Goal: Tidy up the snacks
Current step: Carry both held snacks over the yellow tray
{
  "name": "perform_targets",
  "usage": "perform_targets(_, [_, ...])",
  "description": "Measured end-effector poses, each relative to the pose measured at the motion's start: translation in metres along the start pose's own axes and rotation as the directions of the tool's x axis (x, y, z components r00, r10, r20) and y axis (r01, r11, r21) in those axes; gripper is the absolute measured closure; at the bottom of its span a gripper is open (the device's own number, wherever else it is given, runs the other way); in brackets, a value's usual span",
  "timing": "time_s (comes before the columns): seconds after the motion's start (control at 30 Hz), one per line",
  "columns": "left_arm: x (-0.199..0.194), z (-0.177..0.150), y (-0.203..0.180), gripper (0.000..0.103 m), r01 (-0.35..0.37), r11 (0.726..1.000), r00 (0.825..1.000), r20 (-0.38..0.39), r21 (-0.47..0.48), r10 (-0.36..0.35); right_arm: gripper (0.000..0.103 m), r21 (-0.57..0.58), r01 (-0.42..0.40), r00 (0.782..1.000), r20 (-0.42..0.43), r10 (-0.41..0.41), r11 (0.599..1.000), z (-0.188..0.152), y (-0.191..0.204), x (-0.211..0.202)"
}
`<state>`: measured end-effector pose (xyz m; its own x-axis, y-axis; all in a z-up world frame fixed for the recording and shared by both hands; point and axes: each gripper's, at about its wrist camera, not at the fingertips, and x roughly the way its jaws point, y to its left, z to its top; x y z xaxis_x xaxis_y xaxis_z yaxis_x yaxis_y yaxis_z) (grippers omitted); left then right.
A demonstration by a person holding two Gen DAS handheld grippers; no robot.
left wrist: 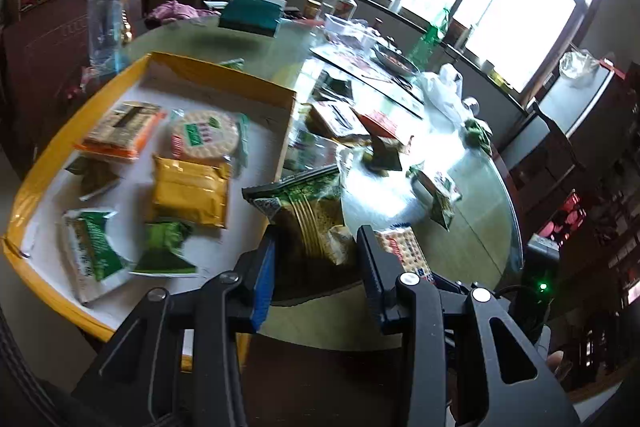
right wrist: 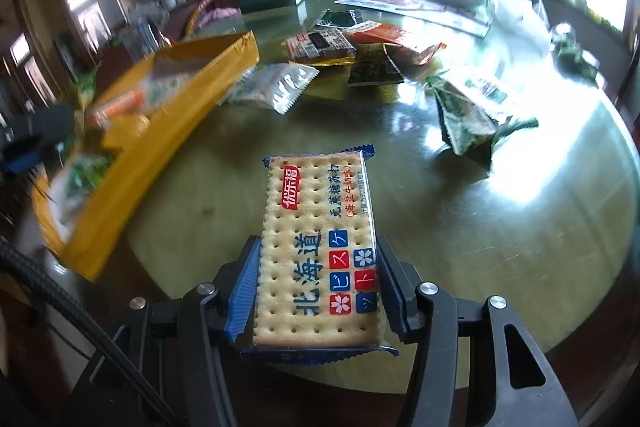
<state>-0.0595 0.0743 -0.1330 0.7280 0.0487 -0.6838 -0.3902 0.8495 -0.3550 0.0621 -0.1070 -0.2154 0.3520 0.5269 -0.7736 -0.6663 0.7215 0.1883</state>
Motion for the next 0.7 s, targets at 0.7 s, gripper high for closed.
perform_targets(0.7, [-0.004, 0.010, 0.050, 0.063, -0.086, 0.992, 0.995, 0.037, -0.091, 0.089, 0.049, -0.003, -0.169, 0.978, 0.127, 0.168, 0.986, 0.030, 0.037, -0.030])
